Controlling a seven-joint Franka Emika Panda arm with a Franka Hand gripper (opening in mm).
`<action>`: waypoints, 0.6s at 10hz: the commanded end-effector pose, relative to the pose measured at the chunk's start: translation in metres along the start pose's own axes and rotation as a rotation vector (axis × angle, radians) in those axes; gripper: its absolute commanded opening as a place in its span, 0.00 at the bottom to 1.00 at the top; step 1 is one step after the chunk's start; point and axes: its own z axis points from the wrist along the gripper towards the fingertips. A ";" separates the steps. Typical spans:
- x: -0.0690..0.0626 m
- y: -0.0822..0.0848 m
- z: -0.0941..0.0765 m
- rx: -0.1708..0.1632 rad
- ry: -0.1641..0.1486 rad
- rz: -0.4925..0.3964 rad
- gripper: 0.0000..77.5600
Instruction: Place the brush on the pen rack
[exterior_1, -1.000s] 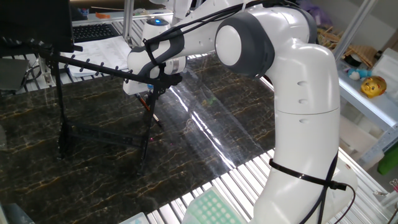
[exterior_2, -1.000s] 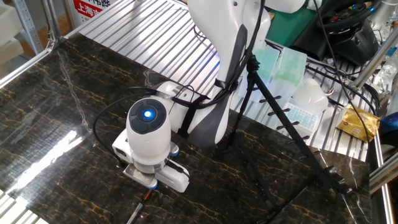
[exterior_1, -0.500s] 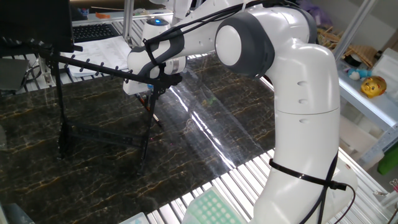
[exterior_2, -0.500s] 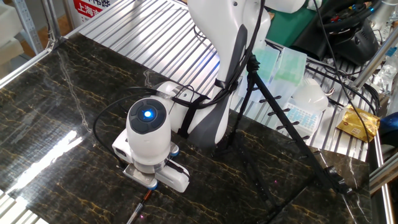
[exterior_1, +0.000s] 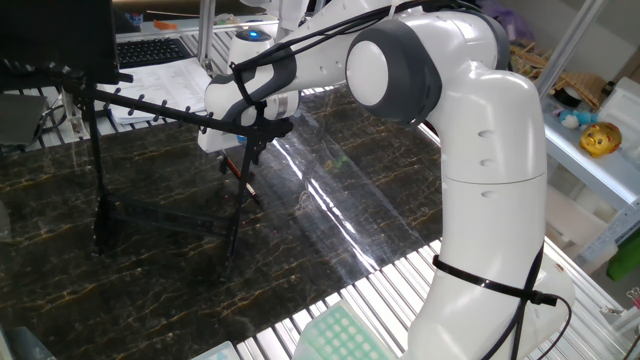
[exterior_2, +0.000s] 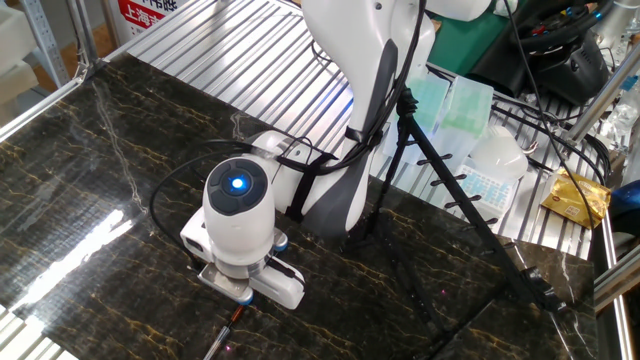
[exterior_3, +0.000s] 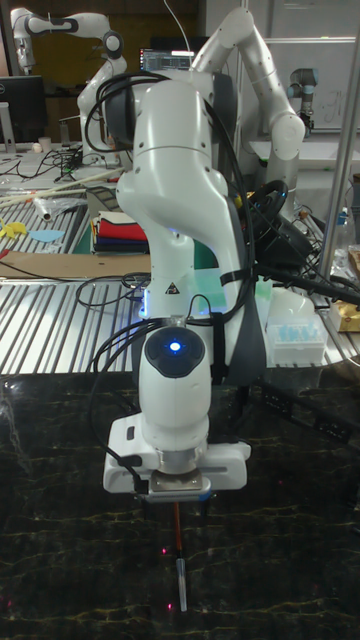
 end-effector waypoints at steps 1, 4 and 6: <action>-0.001 0.000 -0.001 0.000 -0.003 -0.001 1.00; -0.003 0.003 0.007 0.001 0.020 -0.030 1.00; -0.003 0.003 0.008 0.002 0.024 -0.032 1.00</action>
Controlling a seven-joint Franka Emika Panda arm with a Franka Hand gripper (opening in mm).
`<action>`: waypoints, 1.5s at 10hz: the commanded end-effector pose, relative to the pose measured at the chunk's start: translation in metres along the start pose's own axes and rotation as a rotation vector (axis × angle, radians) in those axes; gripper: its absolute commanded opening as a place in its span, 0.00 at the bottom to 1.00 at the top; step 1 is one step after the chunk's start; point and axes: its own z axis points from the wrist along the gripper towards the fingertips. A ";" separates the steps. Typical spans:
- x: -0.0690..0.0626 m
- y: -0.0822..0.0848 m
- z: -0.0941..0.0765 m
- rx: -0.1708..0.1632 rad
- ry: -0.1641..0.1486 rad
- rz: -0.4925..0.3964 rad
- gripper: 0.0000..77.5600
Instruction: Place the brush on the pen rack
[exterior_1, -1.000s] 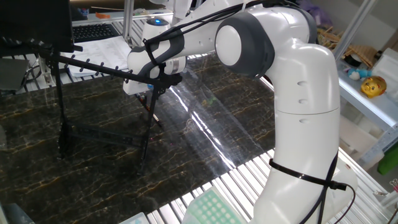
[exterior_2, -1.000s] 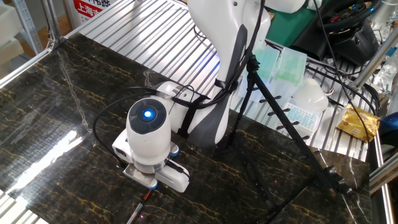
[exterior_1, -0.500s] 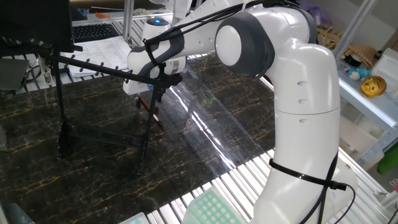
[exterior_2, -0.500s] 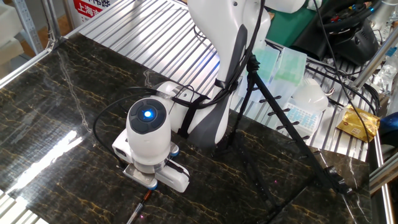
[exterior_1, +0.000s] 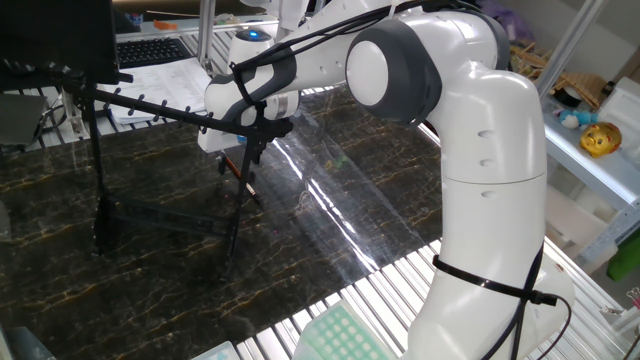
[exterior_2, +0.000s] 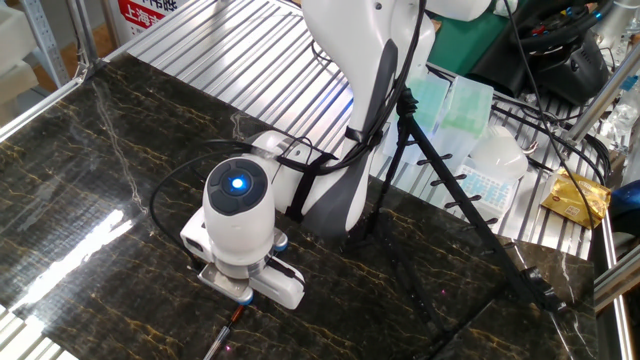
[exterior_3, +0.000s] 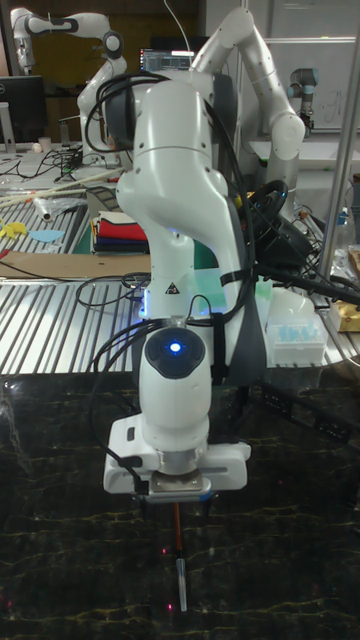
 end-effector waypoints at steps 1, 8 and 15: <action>-0.003 0.002 0.009 0.002 0.023 -0.033 1.00; -0.004 0.001 0.009 -0.005 0.044 -0.040 1.00; -0.003 0.001 0.009 0.001 0.057 -0.042 1.00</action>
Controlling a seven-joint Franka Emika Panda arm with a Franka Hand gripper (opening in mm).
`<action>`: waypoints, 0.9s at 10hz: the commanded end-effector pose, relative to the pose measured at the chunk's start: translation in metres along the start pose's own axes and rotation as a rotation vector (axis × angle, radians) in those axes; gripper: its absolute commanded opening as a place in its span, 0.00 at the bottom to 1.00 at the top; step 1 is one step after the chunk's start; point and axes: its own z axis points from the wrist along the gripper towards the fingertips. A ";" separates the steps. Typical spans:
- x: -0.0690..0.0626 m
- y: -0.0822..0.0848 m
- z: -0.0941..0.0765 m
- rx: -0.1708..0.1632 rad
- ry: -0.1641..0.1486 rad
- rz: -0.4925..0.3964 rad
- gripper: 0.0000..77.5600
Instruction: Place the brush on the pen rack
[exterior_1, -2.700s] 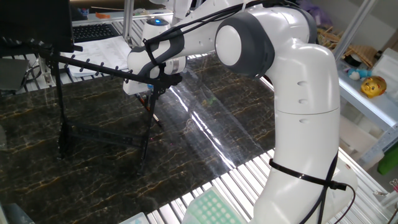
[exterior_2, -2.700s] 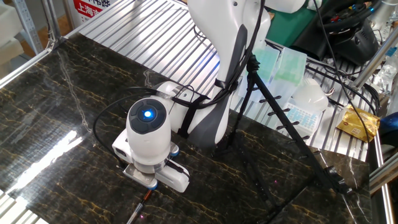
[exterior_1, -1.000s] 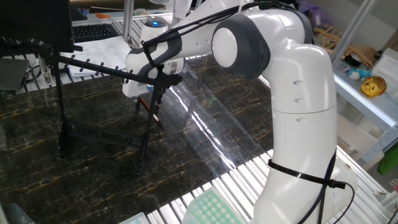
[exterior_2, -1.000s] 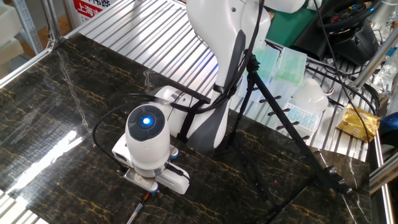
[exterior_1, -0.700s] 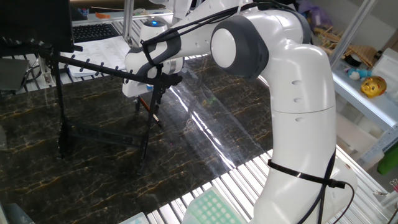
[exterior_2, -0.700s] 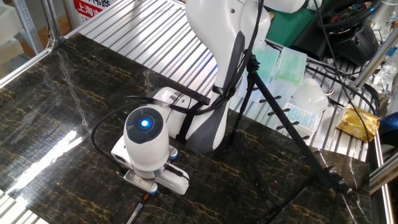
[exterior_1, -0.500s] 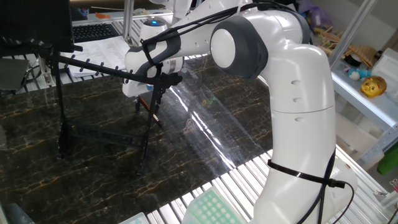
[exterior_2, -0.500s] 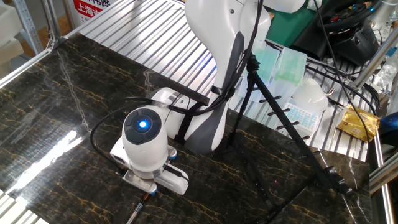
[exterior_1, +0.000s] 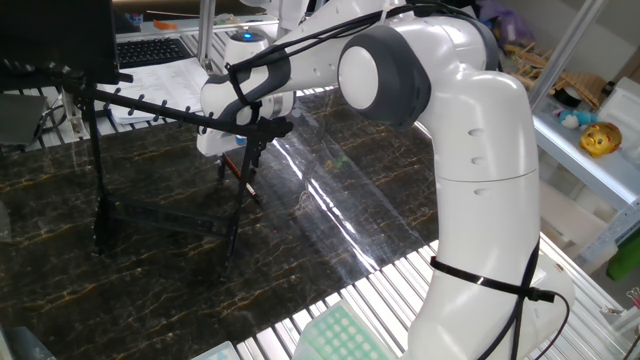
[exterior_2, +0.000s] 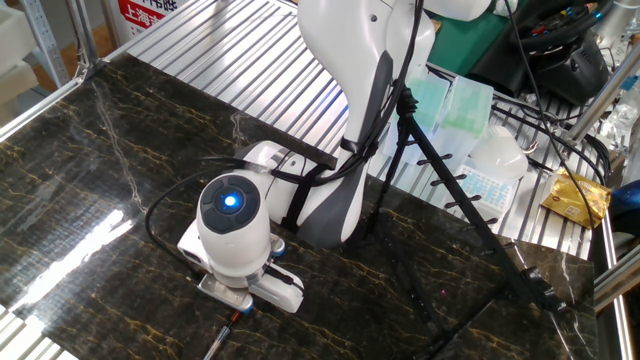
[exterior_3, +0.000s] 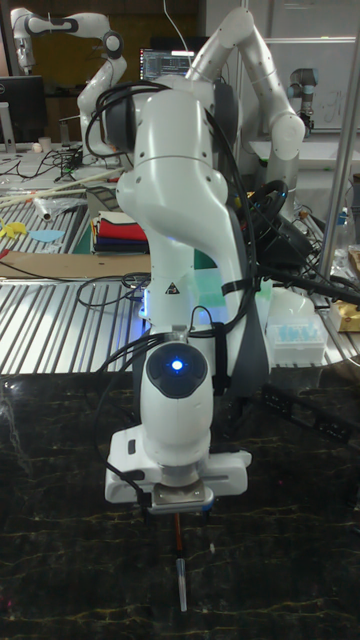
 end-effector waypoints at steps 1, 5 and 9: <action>-0.002 0.000 -0.002 0.001 0.005 -0.002 1.00; -0.001 0.000 -0.002 0.005 0.008 -0.011 1.00; -0.001 0.001 -0.001 0.004 0.013 -0.013 1.00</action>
